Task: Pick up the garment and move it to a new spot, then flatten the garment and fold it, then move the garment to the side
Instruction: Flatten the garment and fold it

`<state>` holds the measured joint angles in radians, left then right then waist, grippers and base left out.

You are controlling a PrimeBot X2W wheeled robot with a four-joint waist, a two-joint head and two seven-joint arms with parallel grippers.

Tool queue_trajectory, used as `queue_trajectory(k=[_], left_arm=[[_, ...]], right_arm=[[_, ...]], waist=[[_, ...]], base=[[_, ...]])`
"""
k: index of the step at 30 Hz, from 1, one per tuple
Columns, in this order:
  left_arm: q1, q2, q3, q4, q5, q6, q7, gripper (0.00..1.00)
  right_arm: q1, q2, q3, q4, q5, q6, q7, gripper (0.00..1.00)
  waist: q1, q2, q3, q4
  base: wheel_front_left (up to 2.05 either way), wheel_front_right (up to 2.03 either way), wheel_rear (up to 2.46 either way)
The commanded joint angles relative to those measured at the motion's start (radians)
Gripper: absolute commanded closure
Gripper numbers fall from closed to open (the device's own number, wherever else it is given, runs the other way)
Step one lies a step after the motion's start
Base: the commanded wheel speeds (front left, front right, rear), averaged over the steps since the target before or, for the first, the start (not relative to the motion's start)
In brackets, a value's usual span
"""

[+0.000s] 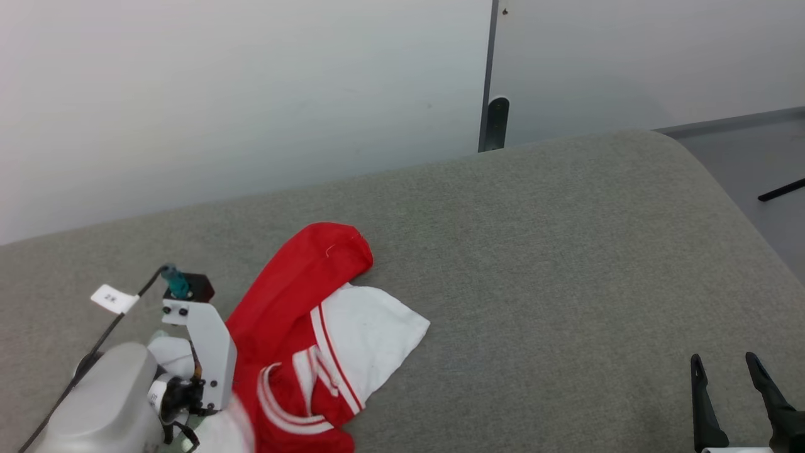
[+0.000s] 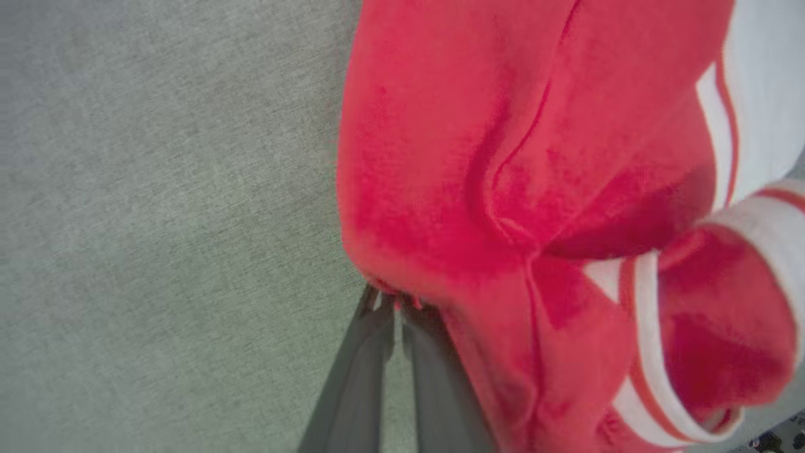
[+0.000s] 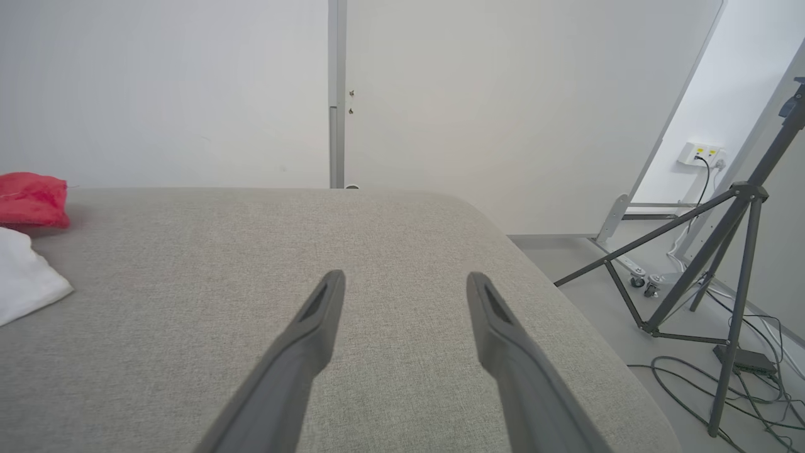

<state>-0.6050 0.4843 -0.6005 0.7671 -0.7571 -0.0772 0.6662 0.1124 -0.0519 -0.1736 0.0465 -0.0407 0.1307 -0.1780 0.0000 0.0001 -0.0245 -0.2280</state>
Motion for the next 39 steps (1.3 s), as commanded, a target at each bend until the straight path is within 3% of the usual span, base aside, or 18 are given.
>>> queue_trajectory(k=[1,9,15,34,39], left_arm=[[0.010,0.000,0.008,0.009,-0.008,0.012,-0.003,0.00],[-0.011,0.019,0.026,-0.044,-0.024,0.045,0.012,0.00],[0.059,0.064,0.040,-0.165,-0.078,0.055,0.101,0.00],[0.290,0.240,0.090,-0.627,-0.190,0.280,0.385,0.00],[0.323,0.270,0.063,-0.697,-0.170,0.250,0.392,0.00]], right_arm=[[0.004,0.003,0.003,-0.005,0.000,0.000,0.000,0.00],[0.024,0.003,0.002,-0.015,-0.002,0.000,0.011,0.00],[0.038,0.003,0.001,-0.026,0.002,0.000,0.019,0.00],[0.042,0.003,0.001,-0.045,0.011,0.000,0.028,0.00],[0.038,0.003,0.001,-0.045,0.013,0.000,0.027,0.00]], waist=[[0.0000,-0.0001,-0.004,0.005],[0.0000,-0.0001,-0.026,0.024],[0.0000,-0.0001,-0.039,0.032],[0.0000,-0.0001,-0.026,0.025],[0.0000,-0.0001,-0.016,0.031]], base=[[0.00,0.00,0.00],[0.00,0.00,0.00],[0.00,0.00,0.00],[0.00,0.00,0.00],[0.00,0.00,0.00]])
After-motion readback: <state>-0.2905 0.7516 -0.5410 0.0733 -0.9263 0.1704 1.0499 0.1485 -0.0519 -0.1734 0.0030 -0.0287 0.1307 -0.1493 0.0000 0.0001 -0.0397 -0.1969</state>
